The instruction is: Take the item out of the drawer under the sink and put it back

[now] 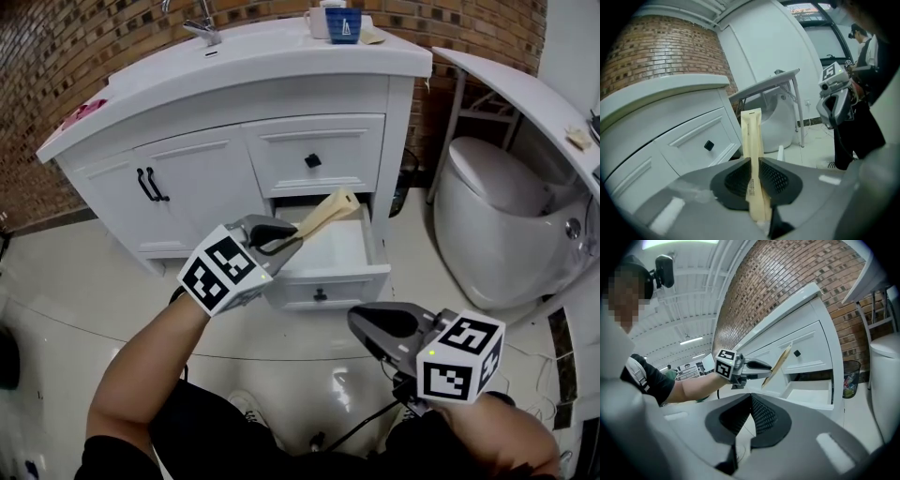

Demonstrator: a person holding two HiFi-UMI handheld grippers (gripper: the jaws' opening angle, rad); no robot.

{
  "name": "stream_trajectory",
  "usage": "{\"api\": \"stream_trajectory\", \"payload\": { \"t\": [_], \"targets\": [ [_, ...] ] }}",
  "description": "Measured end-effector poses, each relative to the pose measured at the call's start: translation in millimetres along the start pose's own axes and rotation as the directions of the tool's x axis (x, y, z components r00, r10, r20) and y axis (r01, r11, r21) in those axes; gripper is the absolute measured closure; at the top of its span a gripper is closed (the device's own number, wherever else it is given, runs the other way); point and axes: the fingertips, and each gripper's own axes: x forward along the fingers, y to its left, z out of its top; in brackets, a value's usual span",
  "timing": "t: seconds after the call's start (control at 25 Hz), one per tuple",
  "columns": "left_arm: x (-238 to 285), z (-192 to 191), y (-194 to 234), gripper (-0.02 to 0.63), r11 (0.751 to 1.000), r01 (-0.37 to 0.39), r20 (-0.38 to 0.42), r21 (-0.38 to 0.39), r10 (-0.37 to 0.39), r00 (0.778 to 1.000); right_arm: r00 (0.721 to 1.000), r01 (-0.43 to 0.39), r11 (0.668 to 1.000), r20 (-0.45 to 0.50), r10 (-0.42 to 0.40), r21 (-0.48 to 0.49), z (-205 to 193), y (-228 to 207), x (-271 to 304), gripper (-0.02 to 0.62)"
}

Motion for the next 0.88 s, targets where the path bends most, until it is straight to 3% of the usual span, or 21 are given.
{"api": "stream_trajectory", "payload": {
  "t": [0.24, 0.48, 0.68, 0.88],
  "targets": [
    [-53.8, 12.7, -25.7, 0.548, 0.988, -0.014, 0.146, -0.155, 0.037, 0.989, 1.0, 0.013, 1.0, 0.006, -0.013, -0.005, 1.5, -3.0, -2.2, 0.592],
    [-99.9, 26.4, -48.3, 0.546, 0.936, 0.046, 0.298, -0.349, 0.064, 0.952, 1.0, 0.01, 1.0, 0.005, -0.01, -0.01, 0.1, -0.4, -2.4, 0.592],
    [-121.1, 37.9, -74.5, 0.545, 0.917, 0.105, 0.374, -0.385, 0.051, 0.926, 1.0, 0.011, 1.0, 0.002, -0.011, -0.026, 0.3, 1.2, -2.9, 0.592],
    [-118.9, 19.2, -81.5, 0.545, 0.909, 0.097, 0.375, -0.405, 0.069, 0.924, 1.0, 0.019, 0.999, -0.001, -0.019, -0.031, -0.6, 1.6, -1.4, 0.592]
  ]
}}
